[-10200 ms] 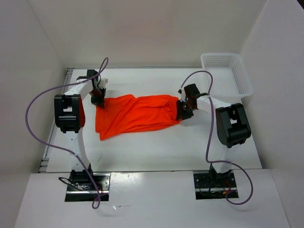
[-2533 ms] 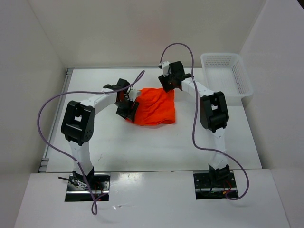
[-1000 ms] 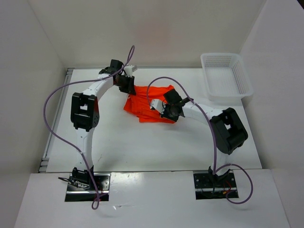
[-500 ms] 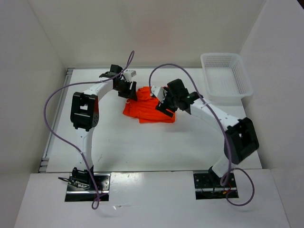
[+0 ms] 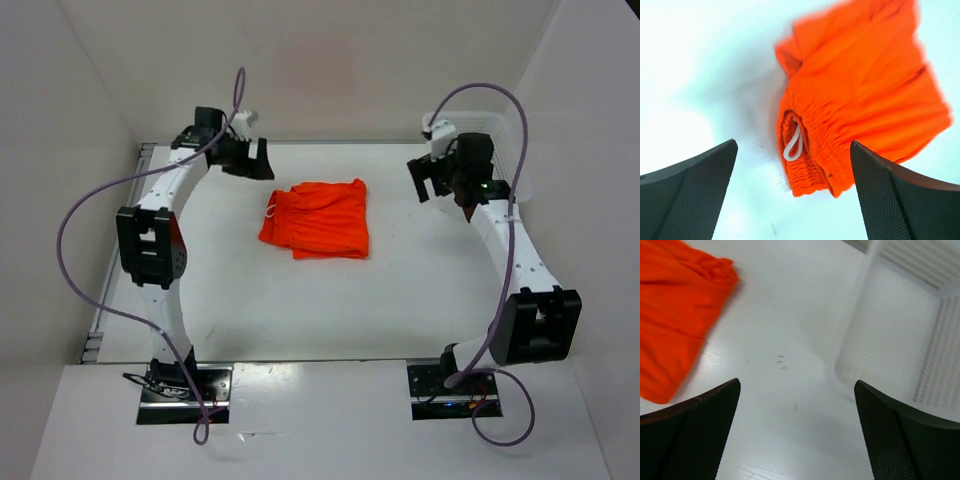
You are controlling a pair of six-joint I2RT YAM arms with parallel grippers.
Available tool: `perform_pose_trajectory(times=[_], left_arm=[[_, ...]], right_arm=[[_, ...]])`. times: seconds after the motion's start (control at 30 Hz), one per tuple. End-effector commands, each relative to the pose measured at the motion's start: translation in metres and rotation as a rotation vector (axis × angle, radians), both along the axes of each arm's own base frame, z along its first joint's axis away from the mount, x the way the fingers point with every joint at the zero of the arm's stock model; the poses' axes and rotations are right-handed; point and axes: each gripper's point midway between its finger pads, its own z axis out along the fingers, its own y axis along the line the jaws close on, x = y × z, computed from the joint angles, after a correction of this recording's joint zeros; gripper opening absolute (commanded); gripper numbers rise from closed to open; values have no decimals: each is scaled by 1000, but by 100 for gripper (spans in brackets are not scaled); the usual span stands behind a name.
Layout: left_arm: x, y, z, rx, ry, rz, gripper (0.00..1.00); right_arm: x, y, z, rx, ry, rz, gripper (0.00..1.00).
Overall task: Fold and stack the shorts
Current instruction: Fold the shorts
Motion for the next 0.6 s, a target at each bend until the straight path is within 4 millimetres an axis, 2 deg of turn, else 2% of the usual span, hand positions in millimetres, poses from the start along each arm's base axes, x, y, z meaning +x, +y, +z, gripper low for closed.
perform_pose_trajectory(times=[0.0, 0.03, 0.07, 0.1, 0.13, 0.17, 0.2, 0.23, 0.3, 0.37, 0.4, 0.47, 0.5, 0.57], left_arm=[[9, 7, 126, -68, -280, -19, 100], [11, 23, 133, -65, -295, 10, 100], [9, 36, 150, -56, -330, 39, 100], [13, 70, 144, -20, -327, 123, 100], [14, 92, 143, 6, -333, 178, 100], [10, 114, 144, 32, -335, 234, 100], [9, 137, 140, 55, -331, 291, 100], [5, 179, 135, 87, -322, 385, 100], [-14, 207, 117, 102, -275, 452, 100], [-33, 230, 109, 108, -249, 509, 100], [-43, 233, 91, 112, -202, 524, 100], [-54, 233, 83, 125, -181, 537, 100], [-59, 233, 78, 135, -166, 547, 100], [-69, 230, 60, 132, -129, 545, 100]], right_arm=[[3, -41, 5, 82, 33, -175, 100], [2, -61, 3, 89, 50, -237, 100], [0, -70, -5, 97, 81, -267, 100], [-6, -78, -11, 104, 112, -293, 100], [-13, -90, -15, 105, 123, -326, 100], [-19, -93, -6, 117, 99, -341, 100], [-26, -92, -8, 116, 116, -342, 100], [-31, -95, -6, 122, 119, -346, 100], [-47, -95, -13, 110, 158, -339, 100], [-62, -93, -25, 98, 223, -305, 100], [-71, -93, -29, 103, 249, -329, 100], [-77, -91, -29, 88, 253, -346, 100], [-78, -99, -21, 105, 220, -433, 100], [-78, -106, -16, 107, 196, -486, 100]])
